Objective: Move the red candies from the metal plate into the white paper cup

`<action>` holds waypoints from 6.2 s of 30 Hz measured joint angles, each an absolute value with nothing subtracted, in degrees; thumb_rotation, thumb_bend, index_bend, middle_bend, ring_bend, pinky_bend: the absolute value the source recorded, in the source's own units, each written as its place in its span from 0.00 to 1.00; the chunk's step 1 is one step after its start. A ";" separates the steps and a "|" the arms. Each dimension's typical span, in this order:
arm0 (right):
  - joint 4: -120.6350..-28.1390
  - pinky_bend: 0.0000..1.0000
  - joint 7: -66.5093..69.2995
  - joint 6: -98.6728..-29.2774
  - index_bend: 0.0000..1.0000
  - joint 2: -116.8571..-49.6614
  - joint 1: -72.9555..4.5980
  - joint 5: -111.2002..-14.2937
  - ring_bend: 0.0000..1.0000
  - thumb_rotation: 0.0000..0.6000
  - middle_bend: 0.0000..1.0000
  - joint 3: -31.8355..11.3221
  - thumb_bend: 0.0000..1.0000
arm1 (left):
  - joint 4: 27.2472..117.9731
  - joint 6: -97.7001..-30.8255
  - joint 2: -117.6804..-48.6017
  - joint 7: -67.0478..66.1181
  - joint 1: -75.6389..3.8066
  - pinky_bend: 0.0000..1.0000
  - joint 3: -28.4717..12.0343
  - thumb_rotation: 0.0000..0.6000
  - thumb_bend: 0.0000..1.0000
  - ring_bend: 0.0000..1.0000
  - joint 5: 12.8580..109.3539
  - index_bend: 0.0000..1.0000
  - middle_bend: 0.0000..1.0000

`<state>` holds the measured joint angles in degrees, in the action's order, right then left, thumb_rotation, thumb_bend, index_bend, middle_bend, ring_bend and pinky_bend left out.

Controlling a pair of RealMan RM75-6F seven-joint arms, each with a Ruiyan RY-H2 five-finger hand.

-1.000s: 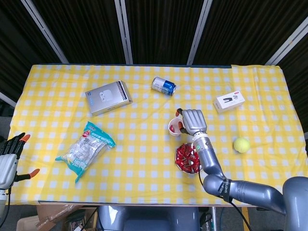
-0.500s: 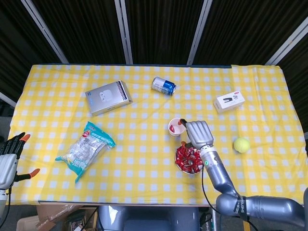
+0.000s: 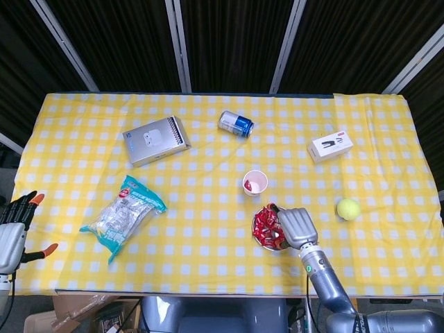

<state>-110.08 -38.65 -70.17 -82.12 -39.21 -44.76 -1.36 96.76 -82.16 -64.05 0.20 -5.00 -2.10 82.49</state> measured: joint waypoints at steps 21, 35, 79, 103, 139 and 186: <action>-106.65 0.96 -39.03 -68.74 0.22 -84.91 -37.91 -39.54 0.86 1.00 0.83 -1.46 0.24 | 96.07 -82.65 -64.16 0.61 -4.71 0.00 -1.91 1.00 0.04 0.00 82.96 0.00 0.00; -102.33 0.96 -37.92 -66.02 0.39 -86.69 -38.01 -38.10 0.86 1.00 0.83 -2.45 0.28 | 96.49 -82.42 -64.11 0.20 -4.81 0.00 -2.03 1.00 0.04 0.00 82.65 0.00 0.00; -104.25 0.96 -36.61 -67.68 0.66 -85.65 -40.07 -40.39 0.86 1.00 0.83 -10.38 0.73 | 96.81 -81.66 -63.85 0.61 -5.13 0.00 -2.23 1.00 0.04 0.00 82.04 0.00 0.00; -103.19 0.96 -32.42 -64.09 0.66 -84.39 -44.89 -38.51 0.86 1.00 0.83 -18.30 0.73 | 96.77 -80.75 -64.16 0.09 -5.57 0.00 -2.62 1.00 0.04 0.00 80.94 0.00 0.00; -87.19 0.96 -30.21 -59.41 0.43 -91.06 -52.06 -33.27 0.86 1.00 0.83 -19.07 0.35 | 98.14 -79.73 -63.17 0.91 -5.85 0.00 -2.62 1.00 0.04 0.00 80.00 0.00 0.00; -104.05 0.95 -34.29 -65.81 0.24 -87.42 -39.71 -46.98 0.84 1.00 0.83 -3.02 0.26 | 96.67 -82.00 -63.83 1.38 -5.03 0.00 -2.17 1.00 0.04 0.00 82.23 0.00 0.00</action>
